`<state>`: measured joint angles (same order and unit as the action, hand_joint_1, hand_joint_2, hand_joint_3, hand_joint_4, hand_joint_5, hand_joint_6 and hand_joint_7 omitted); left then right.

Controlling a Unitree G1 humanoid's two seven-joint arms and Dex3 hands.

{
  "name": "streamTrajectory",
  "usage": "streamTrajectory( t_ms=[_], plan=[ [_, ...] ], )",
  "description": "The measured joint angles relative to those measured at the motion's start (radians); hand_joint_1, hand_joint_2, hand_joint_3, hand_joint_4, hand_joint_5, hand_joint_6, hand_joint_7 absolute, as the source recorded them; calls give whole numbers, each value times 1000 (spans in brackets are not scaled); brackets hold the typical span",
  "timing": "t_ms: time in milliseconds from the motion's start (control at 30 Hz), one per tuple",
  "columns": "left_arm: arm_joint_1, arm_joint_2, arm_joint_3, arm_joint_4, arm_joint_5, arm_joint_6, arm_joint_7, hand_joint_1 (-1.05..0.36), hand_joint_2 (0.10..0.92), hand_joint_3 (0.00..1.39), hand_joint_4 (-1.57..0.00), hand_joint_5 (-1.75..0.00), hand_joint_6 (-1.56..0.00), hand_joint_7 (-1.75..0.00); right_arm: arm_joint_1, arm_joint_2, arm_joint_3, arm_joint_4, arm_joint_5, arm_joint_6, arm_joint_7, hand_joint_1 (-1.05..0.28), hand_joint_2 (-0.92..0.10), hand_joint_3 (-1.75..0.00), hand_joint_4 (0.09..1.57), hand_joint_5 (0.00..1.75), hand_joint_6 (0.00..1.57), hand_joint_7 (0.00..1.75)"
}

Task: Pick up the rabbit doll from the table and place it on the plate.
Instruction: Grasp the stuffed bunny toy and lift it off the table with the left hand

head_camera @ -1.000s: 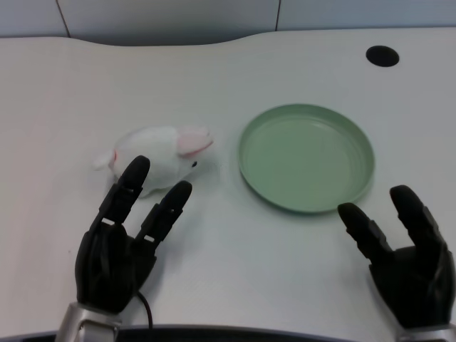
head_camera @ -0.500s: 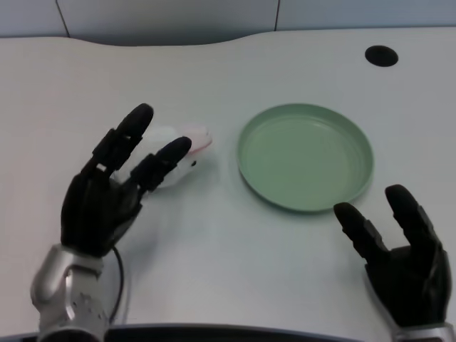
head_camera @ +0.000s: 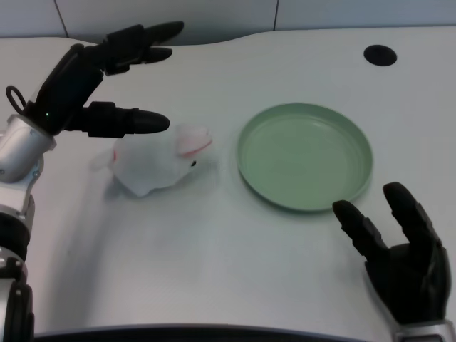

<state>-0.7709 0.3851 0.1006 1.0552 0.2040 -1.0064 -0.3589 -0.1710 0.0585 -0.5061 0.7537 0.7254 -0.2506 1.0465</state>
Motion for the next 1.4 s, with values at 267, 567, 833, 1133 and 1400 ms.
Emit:
streamTrajectory(
  t_ms=[267, 567, 833, 1133, 1400],
  plan=[
    [-58, 62, -173, 49, 237, 20, 248, -739, 857, 5, -541, -5, -441, -1, -4, 0, -3, 4, 2, 0, 1, -811, -921, -120, 937, 7, 892, 0],
    [-171, 113, -493, 112, 642, 208, 666, -831, 870, 4, -432, 0, -332, 0, -6, -2, -6, 8, 4, -2, 19, -802, -921, -152, 922, 3, 880, 3],
    [-200, 113, -588, 170, 672, 251, 723, -826, 850, 0, -434, -3, -314, -3, -1, 1, -6, -2, 4, -2, 19, -797, -921, -150, 925, 4, 885, 4],
    [-226, 101, -655, 206, 673, 312, 669, -882, 821, 3, -429, -3, -300, -2, 14, 9, -6, -30, 23, 7, 22, -791, -921, -136, 922, 2, 883, 1],
    [-205, 62, -632, 231, 586, 320, 562, -902, 824, 0, -454, -13, -237, 0, 36, 7, -1, -48, 38, 44, 48, -783, -921, -127, 895, 0, 859, 0]
  ],
)
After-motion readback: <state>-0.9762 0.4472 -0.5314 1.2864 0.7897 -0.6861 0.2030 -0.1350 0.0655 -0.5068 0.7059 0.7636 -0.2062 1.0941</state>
